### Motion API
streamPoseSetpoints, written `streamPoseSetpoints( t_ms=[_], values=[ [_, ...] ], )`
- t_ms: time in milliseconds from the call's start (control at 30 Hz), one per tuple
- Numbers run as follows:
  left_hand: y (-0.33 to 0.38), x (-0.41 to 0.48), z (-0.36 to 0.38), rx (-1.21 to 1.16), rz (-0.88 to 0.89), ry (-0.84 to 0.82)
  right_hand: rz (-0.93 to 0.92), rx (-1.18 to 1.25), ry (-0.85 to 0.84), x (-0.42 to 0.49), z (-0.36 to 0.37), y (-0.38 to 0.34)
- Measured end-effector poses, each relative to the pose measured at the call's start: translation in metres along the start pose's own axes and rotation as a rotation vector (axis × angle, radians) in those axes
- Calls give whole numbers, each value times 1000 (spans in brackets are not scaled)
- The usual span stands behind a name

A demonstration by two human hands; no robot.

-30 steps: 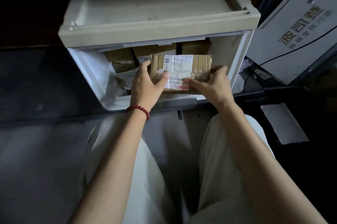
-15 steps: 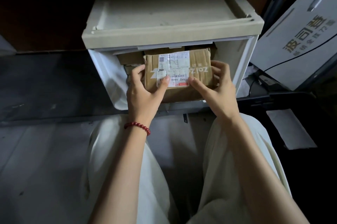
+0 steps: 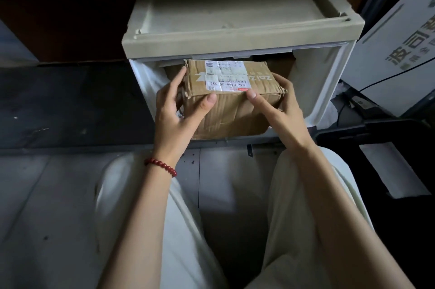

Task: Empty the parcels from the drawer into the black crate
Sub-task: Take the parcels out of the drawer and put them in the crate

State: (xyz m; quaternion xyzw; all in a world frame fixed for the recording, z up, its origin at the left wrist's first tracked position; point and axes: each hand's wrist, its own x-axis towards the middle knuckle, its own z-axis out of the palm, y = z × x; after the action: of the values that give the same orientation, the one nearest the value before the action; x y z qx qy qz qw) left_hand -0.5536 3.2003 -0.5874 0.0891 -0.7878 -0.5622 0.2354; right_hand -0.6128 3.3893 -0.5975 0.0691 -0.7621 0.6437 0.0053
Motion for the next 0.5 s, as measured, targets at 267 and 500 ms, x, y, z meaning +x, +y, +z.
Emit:
streamPoseSetpoints(
  t_ms=[267,500],
  values=[
    [-6,-6,-7,-2,12,82,0,-14,72,-4,21,6],
    [-13,-7,-13,61,13,81,8,-26,10,-5,28,5]
  ],
)
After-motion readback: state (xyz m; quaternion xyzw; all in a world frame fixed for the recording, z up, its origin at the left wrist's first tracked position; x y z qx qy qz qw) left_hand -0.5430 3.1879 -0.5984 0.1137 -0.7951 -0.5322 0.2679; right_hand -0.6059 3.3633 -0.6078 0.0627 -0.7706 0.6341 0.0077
